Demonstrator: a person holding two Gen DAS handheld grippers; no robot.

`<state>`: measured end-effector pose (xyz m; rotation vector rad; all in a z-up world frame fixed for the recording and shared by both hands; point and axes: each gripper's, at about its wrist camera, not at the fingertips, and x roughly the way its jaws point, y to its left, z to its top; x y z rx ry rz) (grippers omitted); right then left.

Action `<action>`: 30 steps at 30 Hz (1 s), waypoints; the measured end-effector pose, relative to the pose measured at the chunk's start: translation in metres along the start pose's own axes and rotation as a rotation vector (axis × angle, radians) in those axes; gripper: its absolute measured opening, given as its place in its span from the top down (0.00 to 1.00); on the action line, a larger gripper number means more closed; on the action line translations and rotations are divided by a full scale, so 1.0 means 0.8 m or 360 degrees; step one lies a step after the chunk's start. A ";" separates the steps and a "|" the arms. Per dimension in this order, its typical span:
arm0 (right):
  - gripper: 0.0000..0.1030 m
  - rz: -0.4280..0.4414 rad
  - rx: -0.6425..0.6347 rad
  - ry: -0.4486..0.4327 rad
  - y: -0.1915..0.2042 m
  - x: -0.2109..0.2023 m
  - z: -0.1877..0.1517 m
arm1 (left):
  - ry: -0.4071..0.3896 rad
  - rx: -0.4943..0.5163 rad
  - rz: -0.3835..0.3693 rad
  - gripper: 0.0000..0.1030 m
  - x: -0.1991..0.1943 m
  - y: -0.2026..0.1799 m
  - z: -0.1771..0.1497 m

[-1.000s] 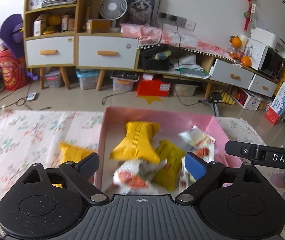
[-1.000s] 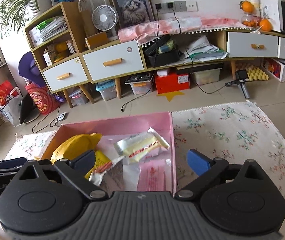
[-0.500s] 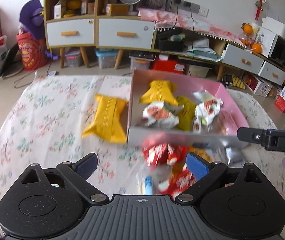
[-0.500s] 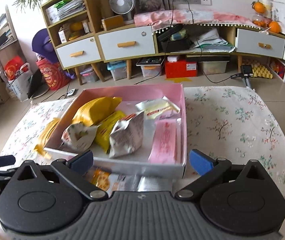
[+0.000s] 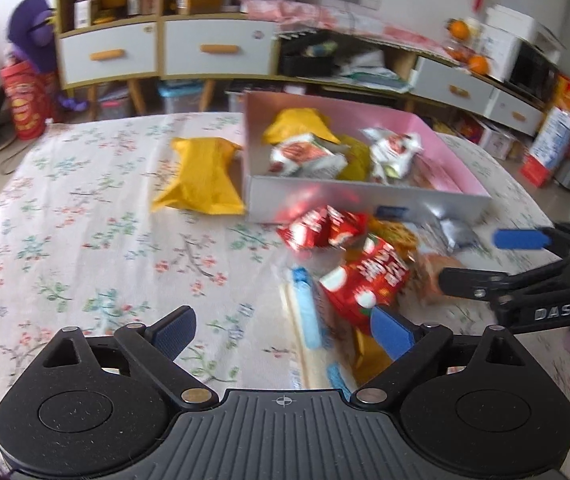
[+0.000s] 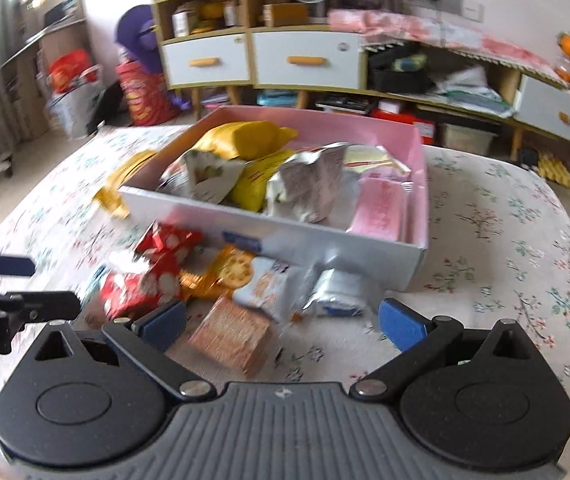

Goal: Organize snacks
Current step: 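Withdraw both tools from the box back toward the snack pile, then grasp the clear blue-label stick pack with left tool while right tool grasps wafer cube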

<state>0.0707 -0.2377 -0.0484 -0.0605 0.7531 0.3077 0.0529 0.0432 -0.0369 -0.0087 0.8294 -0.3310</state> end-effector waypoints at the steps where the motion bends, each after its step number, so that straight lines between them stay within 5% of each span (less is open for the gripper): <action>1: 0.01 0.0012 -0.0029 -0.0003 0.002 0.001 -0.002 | 0.0016 0.0013 -0.0019 0.13 0.003 -0.002 -0.001; 4: 0.04 0.0029 -0.0089 -0.0009 0.007 0.003 -0.006 | 0.0069 0.0043 -0.0062 0.27 0.011 -0.006 -0.005; 6: 0.10 0.0052 -0.0099 -0.0002 0.009 0.006 -0.007 | 0.0120 0.0061 -0.0110 0.55 0.016 -0.007 -0.008; 7: 0.15 0.0059 -0.0100 0.0001 0.011 0.009 -0.008 | 0.0151 0.0056 -0.0147 0.62 0.018 -0.006 -0.008; 11: 0.32 0.0076 -0.0145 0.0021 0.019 0.016 -0.011 | 0.0161 0.0056 -0.0195 0.75 0.016 -0.003 -0.010; 19: 0.48 0.0078 -0.0208 -0.0012 0.021 0.007 -0.020 | 0.0153 0.0030 -0.0161 0.78 0.008 0.014 -0.015; 28: 0.41 0.0072 -0.0255 0.0001 0.018 0.001 -0.026 | 0.0113 0.0082 -0.0024 0.72 -0.001 0.029 -0.017; 30: 0.36 0.0070 -0.0268 0.0000 0.018 -0.001 -0.029 | 0.0089 0.0113 -0.0003 0.60 -0.002 0.027 -0.018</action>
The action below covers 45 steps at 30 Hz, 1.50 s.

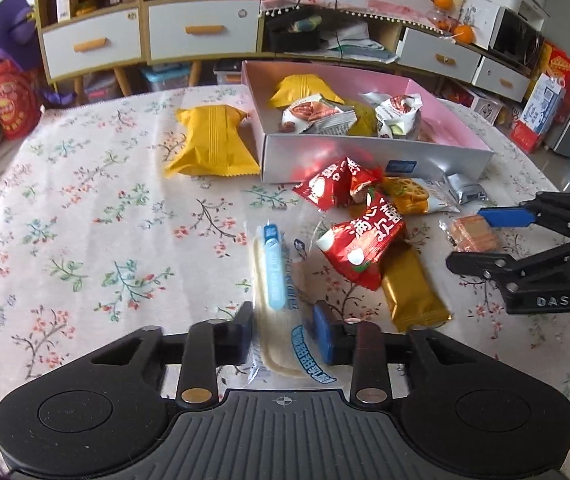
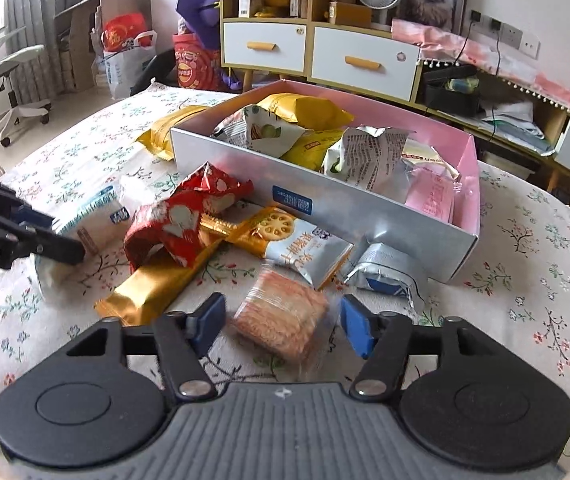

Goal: Organize snacks
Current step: 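Grasp the clear blue-label stick pack with left tool while right tool grasps wafer cube, then carry stick pack and wafer cube into the pink box and open both tools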

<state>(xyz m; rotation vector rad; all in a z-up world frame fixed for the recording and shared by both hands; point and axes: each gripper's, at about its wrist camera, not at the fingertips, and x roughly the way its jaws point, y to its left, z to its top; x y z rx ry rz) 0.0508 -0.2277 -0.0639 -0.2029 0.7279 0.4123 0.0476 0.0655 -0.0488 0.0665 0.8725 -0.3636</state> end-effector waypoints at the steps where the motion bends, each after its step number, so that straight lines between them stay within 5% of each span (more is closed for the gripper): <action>1: 0.33 0.0006 -0.0012 0.0000 0.001 -0.001 -0.001 | -0.0015 0.0023 0.0010 0.54 0.000 -0.002 -0.001; 5: 0.24 -0.0002 -0.0072 -0.0019 0.006 -0.001 -0.003 | -0.0047 0.0080 0.0011 0.38 0.003 -0.009 -0.002; 16: 0.27 -0.0039 -0.0051 -0.0027 0.011 0.006 0.004 | -0.0079 0.0110 0.0145 0.40 0.009 -0.017 0.001; 24: 0.42 -0.0029 -0.0043 -0.0015 0.012 0.008 0.009 | -0.0030 0.0029 0.0099 0.72 0.013 -0.010 0.003; 26: 0.55 -0.0027 -0.0037 -0.0008 0.013 0.007 0.010 | -0.0019 -0.0026 0.0069 0.80 0.012 -0.007 0.006; 29: 0.61 -0.0015 -0.0008 0.0010 0.010 0.006 0.012 | 0.0002 -0.0103 0.0033 0.82 0.011 -0.003 0.009; 45: 0.63 -0.0024 0.0022 -0.0024 0.011 -0.012 0.022 | -0.0034 -0.0237 0.0050 0.83 -0.013 -0.005 0.027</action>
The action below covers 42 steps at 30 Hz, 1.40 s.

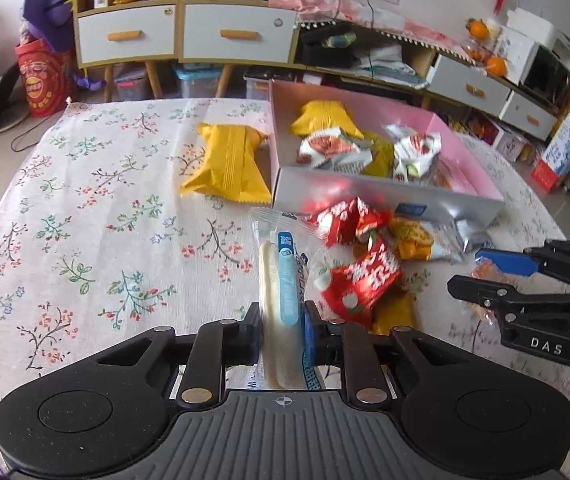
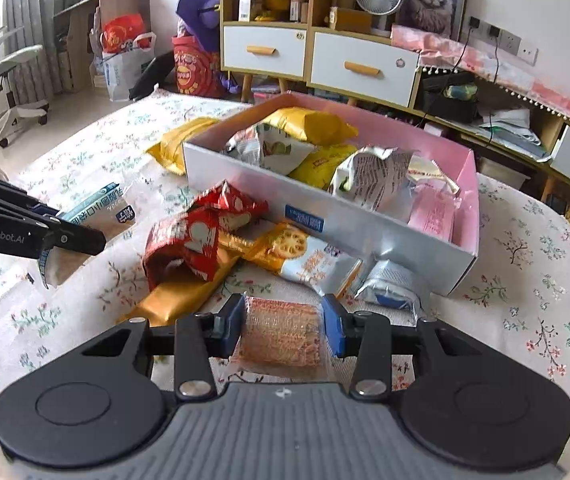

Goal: Organize snacks
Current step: 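Carry stick pack and wafer cube into the pink box and open both tools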

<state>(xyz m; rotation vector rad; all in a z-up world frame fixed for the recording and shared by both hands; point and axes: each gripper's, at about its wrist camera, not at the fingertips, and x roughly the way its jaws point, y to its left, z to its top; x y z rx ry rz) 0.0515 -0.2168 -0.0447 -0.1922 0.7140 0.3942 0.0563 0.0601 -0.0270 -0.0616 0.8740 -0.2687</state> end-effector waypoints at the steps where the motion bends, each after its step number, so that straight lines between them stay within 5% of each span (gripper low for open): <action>1: 0.63 0.0001 0.0007 -0.0010 -0.001 -0.001 0.002 | -0.0014 -0.0015 -0.0004 0.83 -0.003 -0.002 0.003; 10: 0.63 -0.0031 0.0126 -0.0090 -0.008 -0.004 0.032 | -0.0109 -0.0108 -0.0085 0.83 -0.017 -0.016 0.029; 17: 0.63 -0.0010 0.0412 -0.0154 -0.037 -0.005 0.054 | -0.0120 -0.0240 -0.0152 0.83 -0.009 -0.031 0.052; 42: 0.63 -0.0100 0.0689 -0.0201 -0.104 0.008 0.064 | -0.0147 -0.0159 -0.0232 0.83 0.031 -0.076 0.099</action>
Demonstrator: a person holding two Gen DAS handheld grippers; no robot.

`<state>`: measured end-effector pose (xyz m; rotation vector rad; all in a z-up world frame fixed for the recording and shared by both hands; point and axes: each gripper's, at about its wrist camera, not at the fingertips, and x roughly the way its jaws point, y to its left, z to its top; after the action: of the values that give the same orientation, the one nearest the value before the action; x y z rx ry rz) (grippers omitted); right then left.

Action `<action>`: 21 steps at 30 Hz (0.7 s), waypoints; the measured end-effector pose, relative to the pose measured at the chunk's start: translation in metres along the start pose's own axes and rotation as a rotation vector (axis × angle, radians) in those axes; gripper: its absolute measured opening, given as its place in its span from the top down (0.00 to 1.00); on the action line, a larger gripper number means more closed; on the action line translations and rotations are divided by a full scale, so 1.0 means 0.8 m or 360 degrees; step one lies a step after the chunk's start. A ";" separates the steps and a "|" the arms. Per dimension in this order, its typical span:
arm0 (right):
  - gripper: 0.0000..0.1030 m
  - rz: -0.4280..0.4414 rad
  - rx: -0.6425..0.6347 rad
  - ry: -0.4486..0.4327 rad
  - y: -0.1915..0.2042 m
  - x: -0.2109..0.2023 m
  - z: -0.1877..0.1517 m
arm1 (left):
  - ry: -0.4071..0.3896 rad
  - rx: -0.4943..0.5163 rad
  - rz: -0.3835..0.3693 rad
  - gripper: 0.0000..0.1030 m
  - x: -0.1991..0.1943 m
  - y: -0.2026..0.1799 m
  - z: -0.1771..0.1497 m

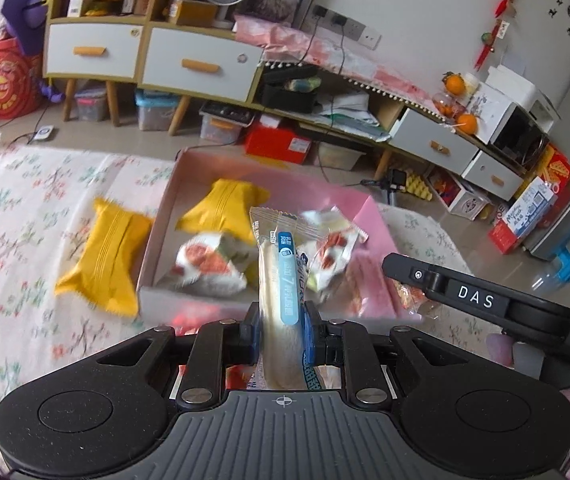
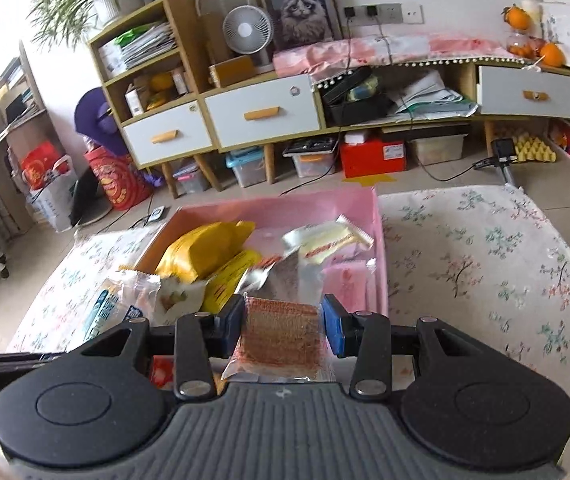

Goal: Organize snacks
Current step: 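Carry stick pack and wafer cube into the pink box and open both tools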

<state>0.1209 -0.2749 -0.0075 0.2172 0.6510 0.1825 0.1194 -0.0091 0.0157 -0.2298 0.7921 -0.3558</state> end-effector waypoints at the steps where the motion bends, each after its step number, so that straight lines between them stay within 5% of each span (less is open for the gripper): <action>1: 0.63 -0.0009 0.0014 -0.0010 -0.003 0.002 0.004 | -0.0007 0.0005 -0.0008 0.83 0.003 -0.001 0.005; 10: 0.63 -0.0023 0.0084 -0.0050 -0.030 0.042 0.027 | -0.0021 0.0122 -0.0082 0.83 0.063 -0.012 0.052; 21: 0.62 0.0067 0.0198 -0.0033 -0.048 0.068 0.028 | 0.0023 0.0168 -0.0036 0.83 0.133 -0.015 0.070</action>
<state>0.1811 -0.3021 -0.0312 0.3519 0.6383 0.1801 0.2264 -0.0584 -0.0110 -0.1377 0.7829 -0.4195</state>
